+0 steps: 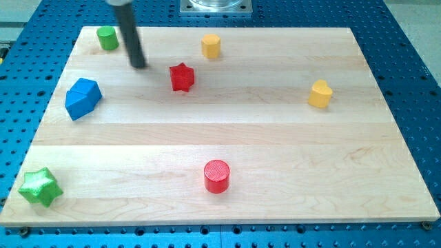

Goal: Move your arm to the bottom left of the green circle

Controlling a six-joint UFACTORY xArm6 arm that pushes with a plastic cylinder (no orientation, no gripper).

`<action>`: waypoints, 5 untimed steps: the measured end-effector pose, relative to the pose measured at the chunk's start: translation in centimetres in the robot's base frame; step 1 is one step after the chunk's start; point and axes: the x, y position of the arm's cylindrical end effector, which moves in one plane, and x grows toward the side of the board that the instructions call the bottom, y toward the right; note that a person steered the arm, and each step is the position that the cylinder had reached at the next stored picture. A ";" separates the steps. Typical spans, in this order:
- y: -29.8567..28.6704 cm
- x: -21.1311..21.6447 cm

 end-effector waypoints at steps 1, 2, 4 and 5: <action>9.2 -0.5; 7.9 -3.9; 6.9 -2.9; 2.4 0.9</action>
